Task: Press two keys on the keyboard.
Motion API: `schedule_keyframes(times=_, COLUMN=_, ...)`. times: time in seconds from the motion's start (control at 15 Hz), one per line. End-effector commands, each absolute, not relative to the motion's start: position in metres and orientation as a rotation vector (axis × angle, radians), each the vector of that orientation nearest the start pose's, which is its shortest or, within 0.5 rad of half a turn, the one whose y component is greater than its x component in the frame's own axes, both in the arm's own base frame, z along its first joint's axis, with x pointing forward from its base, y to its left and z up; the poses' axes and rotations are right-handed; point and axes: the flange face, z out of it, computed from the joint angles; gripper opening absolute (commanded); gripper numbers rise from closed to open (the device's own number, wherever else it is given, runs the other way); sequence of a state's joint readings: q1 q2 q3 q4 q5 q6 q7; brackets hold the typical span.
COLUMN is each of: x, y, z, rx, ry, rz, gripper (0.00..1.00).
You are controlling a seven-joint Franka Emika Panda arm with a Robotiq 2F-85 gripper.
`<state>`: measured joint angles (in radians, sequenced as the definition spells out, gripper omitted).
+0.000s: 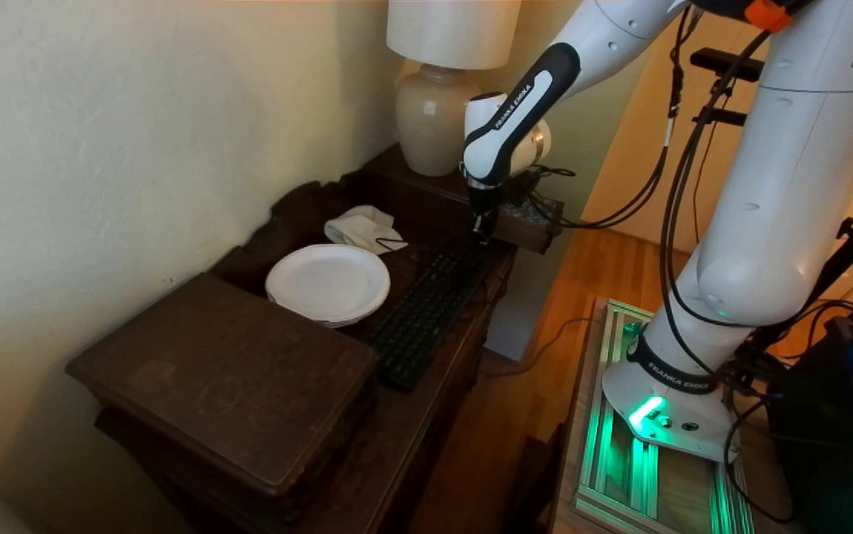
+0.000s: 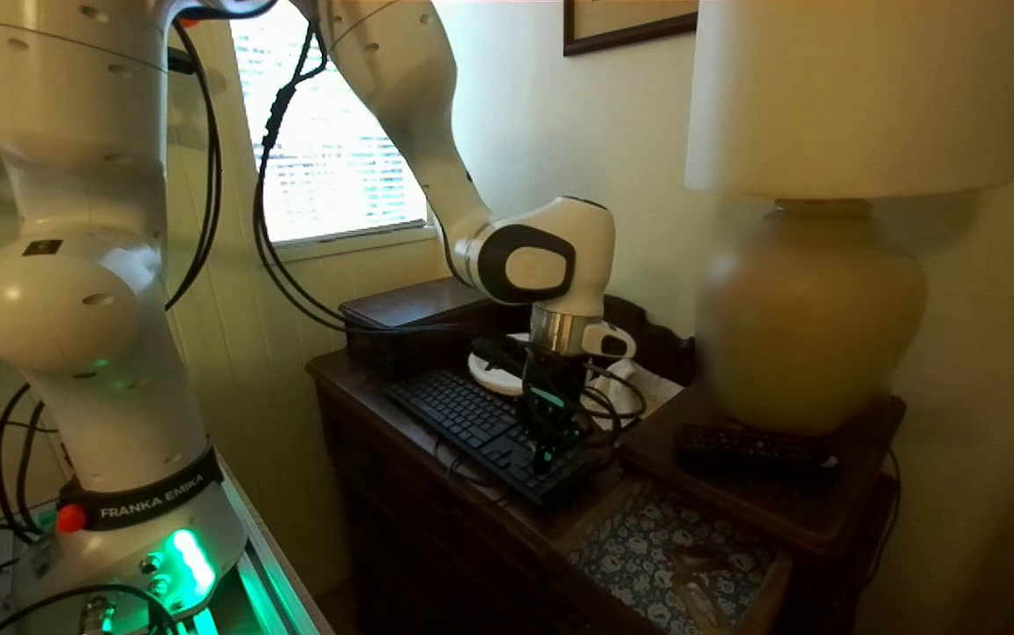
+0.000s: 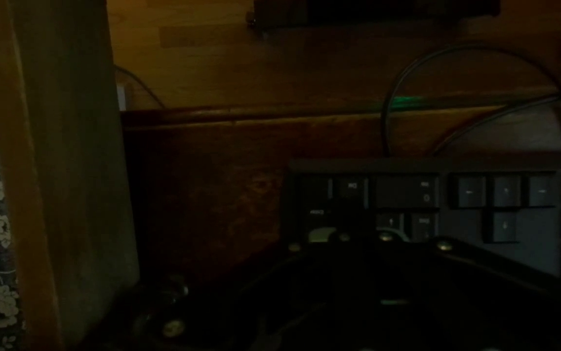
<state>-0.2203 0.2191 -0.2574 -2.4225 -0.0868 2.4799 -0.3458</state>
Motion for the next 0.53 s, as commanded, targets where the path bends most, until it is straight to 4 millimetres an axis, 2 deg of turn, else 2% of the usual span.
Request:
schedule_keyframes(times=0.0, x=0.42, y=-0.222, z=0.198, rx=-3.164, ry=0.135, rz=0.28, gripper=0.0)
schedule_keyframes(times=0.47, x=0.418, y=-0.224, z=0.188, rx=-3.181, ry=0.192, rz=0.28, gripper=0.0)
